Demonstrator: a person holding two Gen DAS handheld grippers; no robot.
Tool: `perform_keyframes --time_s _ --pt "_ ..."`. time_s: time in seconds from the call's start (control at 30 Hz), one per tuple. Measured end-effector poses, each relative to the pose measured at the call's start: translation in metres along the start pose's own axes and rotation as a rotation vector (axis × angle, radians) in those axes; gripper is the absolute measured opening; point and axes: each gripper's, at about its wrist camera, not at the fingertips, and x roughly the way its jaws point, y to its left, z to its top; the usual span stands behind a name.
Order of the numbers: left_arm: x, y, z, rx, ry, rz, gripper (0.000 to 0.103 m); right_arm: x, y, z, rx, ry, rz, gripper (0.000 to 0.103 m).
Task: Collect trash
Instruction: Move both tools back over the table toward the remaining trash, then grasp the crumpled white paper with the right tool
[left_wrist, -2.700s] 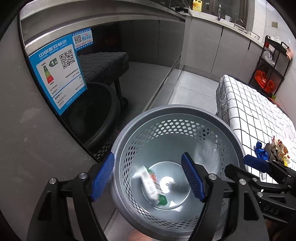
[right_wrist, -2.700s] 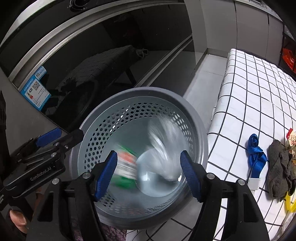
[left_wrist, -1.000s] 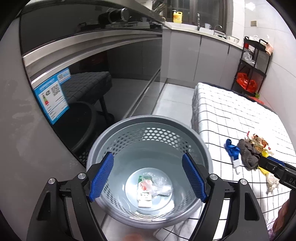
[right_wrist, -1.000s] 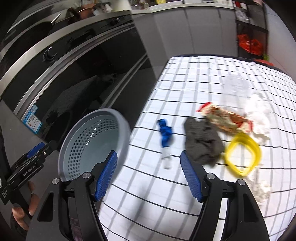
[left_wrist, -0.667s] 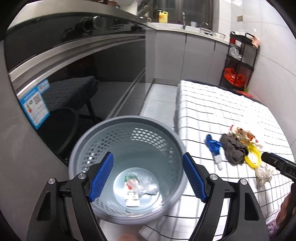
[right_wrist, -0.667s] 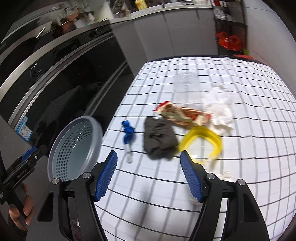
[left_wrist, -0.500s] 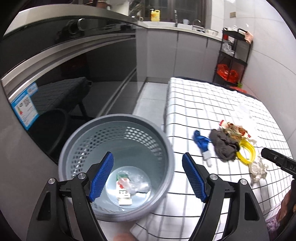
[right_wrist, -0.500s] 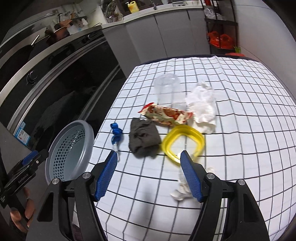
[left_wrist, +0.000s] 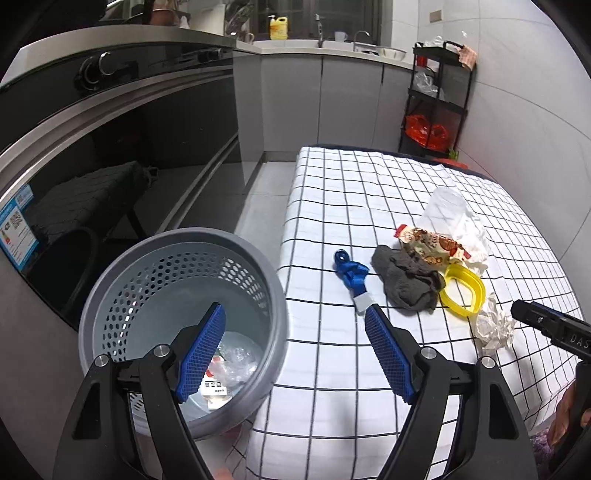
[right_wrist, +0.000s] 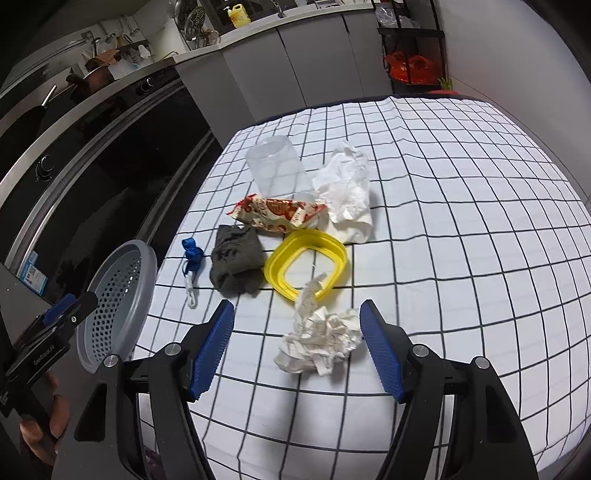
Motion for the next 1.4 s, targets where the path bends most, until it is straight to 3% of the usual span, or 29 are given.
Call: perform_keyframes --time_s 0.33,0.6,0.97,1.07,1.17,1.4 --pt "0.006 -0.018 -0.003 0.024 0.008 -0.034 0.079 0.013 -0.013 -0.013 -0.006 0.046 -0.058 0.068" --pt "0.025 -0.022 -0.007 0.021 0.057 -0.022 0.079 0.027 0.002 -0.015 -0.061 0.064 -0.064 0.069" --pt "0.036 -0.029 -0.007 0.025 0.083 -0.03 0.079 0.053 0.006 -0.014 -0.076 0.105 -0.134 0.069" --pt "0.038 -0.03 -0.007 0.026 0.083 -0.027 0.079 0.057 0.006 -0.015 -0.081 0.119 -0.138 0.051" --pt "0.04 -0.031 -0.008 0.023 0.089 -0.022 0.079 0.058 0.006 -0.015 -0.079 0.123 -0.128 0.042" --pt "0.041 -0.028 -0.008 0.018 0.087 -0.014 0.08 0.049 0.007 -0.014 -0.083 0.093 -0.121 0.036"
